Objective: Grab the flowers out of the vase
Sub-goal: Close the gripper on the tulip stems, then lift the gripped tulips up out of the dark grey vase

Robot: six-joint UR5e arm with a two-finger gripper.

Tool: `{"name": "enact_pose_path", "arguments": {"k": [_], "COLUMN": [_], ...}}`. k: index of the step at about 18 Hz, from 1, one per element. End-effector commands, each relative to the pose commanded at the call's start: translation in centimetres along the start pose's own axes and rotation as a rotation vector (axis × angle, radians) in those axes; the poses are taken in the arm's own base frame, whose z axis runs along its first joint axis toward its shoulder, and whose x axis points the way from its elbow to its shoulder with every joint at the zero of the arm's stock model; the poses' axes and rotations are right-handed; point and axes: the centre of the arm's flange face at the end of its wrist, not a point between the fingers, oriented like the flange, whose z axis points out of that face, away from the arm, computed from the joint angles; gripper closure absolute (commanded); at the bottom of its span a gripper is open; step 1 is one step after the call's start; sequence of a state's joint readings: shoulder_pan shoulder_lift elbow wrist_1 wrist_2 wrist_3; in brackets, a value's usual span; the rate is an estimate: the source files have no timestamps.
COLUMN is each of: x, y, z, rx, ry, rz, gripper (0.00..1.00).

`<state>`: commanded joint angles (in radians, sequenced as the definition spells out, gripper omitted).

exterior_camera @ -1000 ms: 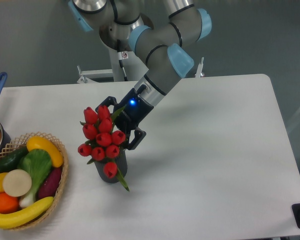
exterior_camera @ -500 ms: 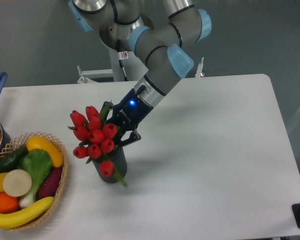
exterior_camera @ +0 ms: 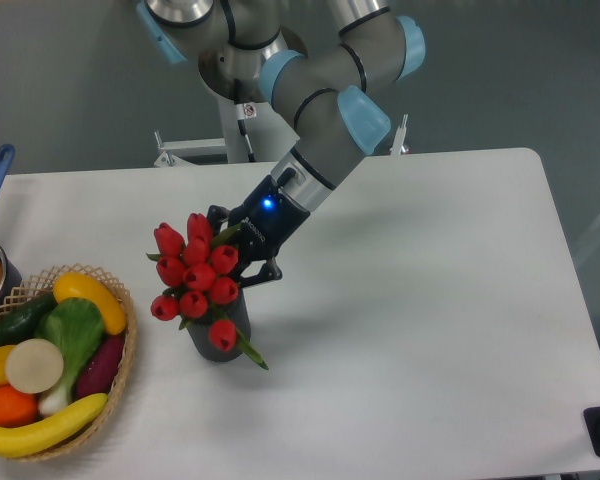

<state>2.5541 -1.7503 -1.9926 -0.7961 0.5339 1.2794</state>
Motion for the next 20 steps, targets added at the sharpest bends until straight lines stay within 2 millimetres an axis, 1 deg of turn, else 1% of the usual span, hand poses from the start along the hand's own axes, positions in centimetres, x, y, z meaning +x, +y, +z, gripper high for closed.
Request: {"name": "enact_pose_path", "arguments": {"k": [2, 3, 5, 9, 11, 16, 20], "x": [-0.3, -0.2, -0.1, 1.0, 1.6, 2.6, 2.1], "y": [-0.2, -0.7, -1.8, -3.9, -5.3, -7.4, -9.2], "z": [-0.6, -0.8, -1.9, -3.3, -4.0, -5.4, -6.5], "rx": [0.006, 0.015, 0.035, 0.048, 0.066, 0.085, 0.098], "ry": [-0.011, -0.013, -0.029, -0.05, -0.057, -0.076, -0.094], "rz": [-0.009, -0.016, -0.043, -0.085, -0.1, -0.128, -0.147], "gripper": [0.7, 0.7, 0.7, 0.7, 0.7, 0.7, 0.7]}}
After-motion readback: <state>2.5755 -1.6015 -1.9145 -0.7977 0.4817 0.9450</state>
